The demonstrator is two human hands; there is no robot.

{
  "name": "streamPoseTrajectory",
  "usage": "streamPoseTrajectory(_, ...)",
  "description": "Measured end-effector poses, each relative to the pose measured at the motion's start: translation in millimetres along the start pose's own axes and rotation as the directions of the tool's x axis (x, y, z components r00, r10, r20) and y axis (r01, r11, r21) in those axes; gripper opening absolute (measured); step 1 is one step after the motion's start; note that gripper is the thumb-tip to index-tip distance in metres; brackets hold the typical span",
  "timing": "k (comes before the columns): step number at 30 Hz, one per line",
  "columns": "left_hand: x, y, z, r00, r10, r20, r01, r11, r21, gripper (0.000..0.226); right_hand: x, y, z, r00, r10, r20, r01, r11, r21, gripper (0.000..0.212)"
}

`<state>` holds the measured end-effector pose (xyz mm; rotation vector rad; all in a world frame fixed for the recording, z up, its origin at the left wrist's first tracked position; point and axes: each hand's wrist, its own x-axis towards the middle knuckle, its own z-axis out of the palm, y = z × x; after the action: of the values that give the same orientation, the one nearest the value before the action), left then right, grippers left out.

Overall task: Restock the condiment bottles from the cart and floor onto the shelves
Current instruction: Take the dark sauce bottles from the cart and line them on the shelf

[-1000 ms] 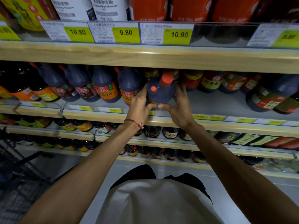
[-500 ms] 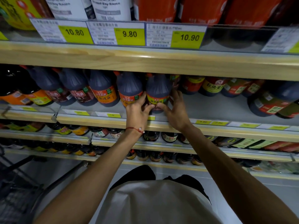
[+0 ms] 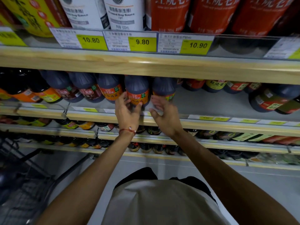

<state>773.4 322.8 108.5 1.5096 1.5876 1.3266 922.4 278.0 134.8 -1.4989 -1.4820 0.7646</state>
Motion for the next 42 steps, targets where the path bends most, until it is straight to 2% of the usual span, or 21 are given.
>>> streamPoseTrajectory(4, 11, -6, -4, 1.000, 0.014, 0.010, -0.014, 1.000, 0.013, 0.054, 18, -5, 21, 0.998, -0.041, 0.038, 0.043, 0.998, -0.048, 0.063)
streamPoseTrajectory(11, 23, -12, -6, 0.999, 0.007, 0.040, -0.007, 1.000, 0.004, 0.062, 29, 2, 39, 0.997, -0.052, -0.063, 0.045, 0.993, -0.110, 0.065)
streamPoseTrajectory(21, 39, -23, -11, 0.998, -0.048, 0.033, 0.049, 0.998, -0.027, 0.059, 41, 6, 48, 0.999, -0.018, 0.037, 0.019, 0.999, -0.048, 0.081)
streamPoseTrajectory(24, 37, -18, -13, 0.998, -0.066, 0.004, 0.066, 0.997, -0.036, 0.053, 35, 2, 44, 0.998, 0.000, 0.070, 0.000, 1.000, 0.009, 0.075)
streamPoseTrajectory(26, 28, -12, -14, 0.996, -0.077, -0.054, 0.075, 0.996, -0.045, 0.044, 25, 0, 38, 0.998, 0.016, 0.059, -0.018, 1.000, 0.025, 0.061)
streamPoseTrajectory(28, 16, -8, -13, 0.995, -0.043, -0.094, 0.043, 0.999, -0.010, 0.036, 11, 2, 29, 0.998, 0.066, -0.024, -0.066, 0.998, 0.017, 0.041)
streamPoseTrajectory(31, 2, -5, -7, 0.997, 0.074, 0.012, -0.074, 0.997, 0.031, 0.030, -6, 9, 14, 0.967, 0.100, -0.236, -0.111, 0.993, -0.031, 0.018)
streamPoseTrajectory(34, 1, 5, 9, 0.975, 0.047, 0.219, -0.052, 0.999, 0.015, 0.048, -4, 18, -3, 0.918, 0.145, -0.368, -0.180, 0.982, -0.063, 0.029)
streamPoseTrajectory(36, 4, 12, 20, 0.947, 0.012, 0.321, -0.012, 1.000, 0.000, 0.063, 3, 24, -10, 0.916, 0.164, -0.367, -0.203, 0.977, -0.070, 0.047)
streamPoseTrajectory(38, 8, 15, 29, 0.930, 0.004, 0.367, 0.001, 1.000, -0.012, 0.066, 11, 28, -15, 0.943, 0.156, -0.295, -0.186, 0.979, -0.079, 0.063)
streamPoseTrajectory(40, 11, 15, 36, 0.931, -0.009, 0.365, 0.028, 0.999, -0.046, 0.064, 18, 31, -16, 0.962, 0.140, -0.234, -0.157, 0.986, -0.057, 0.064)
streamPoseTrajectory(42, 13, 16, 40, 0.940, -0.041, 0.338, 0.073, 0.994, -0.084, 0.060, 21, 34, -15, 0.962, 0.133, -0.237, -0.141, 0.990, -0.020, 0.060)
